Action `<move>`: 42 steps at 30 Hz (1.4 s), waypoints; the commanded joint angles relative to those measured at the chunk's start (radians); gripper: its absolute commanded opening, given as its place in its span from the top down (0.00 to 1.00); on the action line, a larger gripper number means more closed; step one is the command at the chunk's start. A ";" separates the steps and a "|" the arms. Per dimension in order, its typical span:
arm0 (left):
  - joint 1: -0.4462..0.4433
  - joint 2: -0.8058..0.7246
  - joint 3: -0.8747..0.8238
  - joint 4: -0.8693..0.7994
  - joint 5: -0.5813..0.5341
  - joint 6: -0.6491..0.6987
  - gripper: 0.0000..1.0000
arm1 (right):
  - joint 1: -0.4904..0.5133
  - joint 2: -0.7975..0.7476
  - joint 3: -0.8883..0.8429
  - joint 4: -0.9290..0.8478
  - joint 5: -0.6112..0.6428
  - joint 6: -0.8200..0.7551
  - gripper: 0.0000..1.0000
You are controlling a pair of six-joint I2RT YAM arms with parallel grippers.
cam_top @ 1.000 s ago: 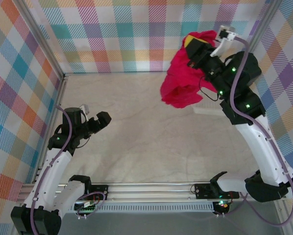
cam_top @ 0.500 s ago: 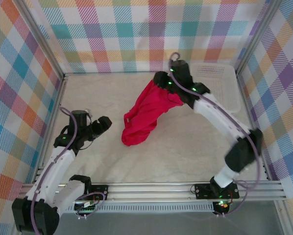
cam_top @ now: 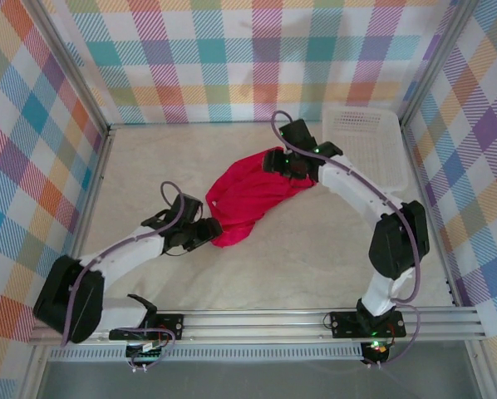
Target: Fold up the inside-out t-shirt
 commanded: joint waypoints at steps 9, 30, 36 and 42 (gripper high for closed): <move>-0.054 0.201 0.091 0.065 -0.036 -0.021 0.52 | -0.007 0.097 -0.179 0.148 -0.093 0.082 0.37; -0.039 -0.106 0.207 -0.282 -0.326 0.102 1.00 | -0.006 -0.024 -0.049 0.010 -0.041 0.101 1.00; 0.053 -0.339 0.480 -0.472 -0.377 0.227 1.00 | -0.003 -0.285 0.067 -0.156 -0.112 0.043 1.00; 0.061 -0.416 0.772 -0.511 -0.351 0.326 1.00 | 0.017 -0.496 0.097 -0.118 -0.176 0.094 1.00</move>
